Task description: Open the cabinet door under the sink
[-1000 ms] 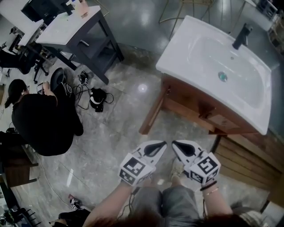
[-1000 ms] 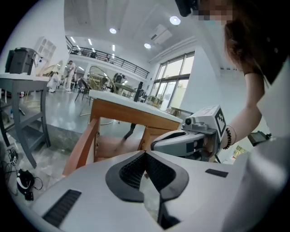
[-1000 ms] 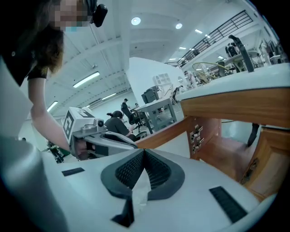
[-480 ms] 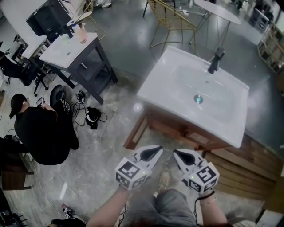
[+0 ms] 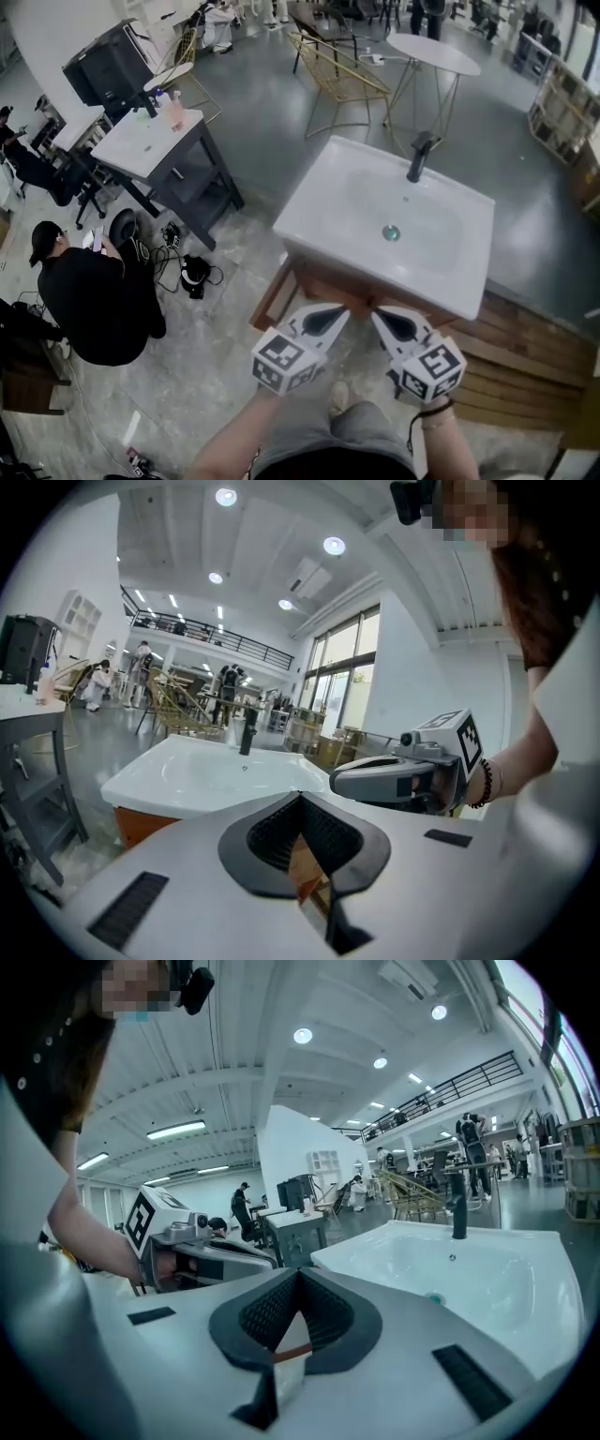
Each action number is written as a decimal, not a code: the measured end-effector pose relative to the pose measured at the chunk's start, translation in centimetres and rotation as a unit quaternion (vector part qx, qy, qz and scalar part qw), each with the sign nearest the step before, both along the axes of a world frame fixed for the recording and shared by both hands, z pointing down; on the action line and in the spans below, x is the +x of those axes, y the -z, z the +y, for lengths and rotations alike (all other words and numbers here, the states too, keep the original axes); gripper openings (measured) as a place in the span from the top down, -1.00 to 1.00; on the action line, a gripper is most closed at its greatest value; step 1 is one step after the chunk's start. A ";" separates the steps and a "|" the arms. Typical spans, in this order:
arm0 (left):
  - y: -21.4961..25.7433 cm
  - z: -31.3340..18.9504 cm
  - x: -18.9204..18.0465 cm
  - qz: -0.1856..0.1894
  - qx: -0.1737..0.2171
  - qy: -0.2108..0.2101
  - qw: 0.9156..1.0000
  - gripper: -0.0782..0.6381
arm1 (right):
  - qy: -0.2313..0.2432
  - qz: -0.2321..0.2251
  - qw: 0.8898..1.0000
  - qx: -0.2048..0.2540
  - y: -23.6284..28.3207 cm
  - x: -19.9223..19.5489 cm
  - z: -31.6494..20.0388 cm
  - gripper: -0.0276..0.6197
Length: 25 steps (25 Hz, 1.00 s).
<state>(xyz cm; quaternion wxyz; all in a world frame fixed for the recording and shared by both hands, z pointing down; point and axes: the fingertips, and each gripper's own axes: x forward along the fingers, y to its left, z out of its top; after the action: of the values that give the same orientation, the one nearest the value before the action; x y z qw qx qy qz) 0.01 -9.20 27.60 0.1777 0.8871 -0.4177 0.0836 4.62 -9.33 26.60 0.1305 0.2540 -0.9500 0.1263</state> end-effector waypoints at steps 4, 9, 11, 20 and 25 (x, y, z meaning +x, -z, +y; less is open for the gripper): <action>1.4 -0.3 1.7 -0.007 0.012 -0.014 1.000 0.76 | -0.010 -0.006 1.000 0.018 1.7 1.6 -0.3 0.89; 3.0 -0.5 4.0 -0.002 0.023 -0.041 0.999 0.76 | -0.021 -0.024 0.999 0.031 3.6 3.8 -0.2 0.89; 3.7 -0.5 5.0 -0.004 0.027 -0.055 0.998 0.76 | -0.024 -0.031 0.999 0.034 4.2 4.5 0.1 0.89; 6.1 -0.5 8.0 -0.001 0.051 -0.095 0.994 0.76 | -0.035 -0.039 0.998 0.046 5.8 6.6 0.3 0.89; 6.6 -0.7 8.4 0.004 0.047 -0.106 0.993 0.76 | -0.041 -0.029 0.998 0.041 6.1 6.9 0.2 0.89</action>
<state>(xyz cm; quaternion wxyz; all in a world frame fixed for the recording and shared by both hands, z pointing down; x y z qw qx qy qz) 8.44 -9.85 21.04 0.1278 0.9340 -0.3243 0.0788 11.48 -9.09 20.51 0.0871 0.2941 -0.9466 0.0997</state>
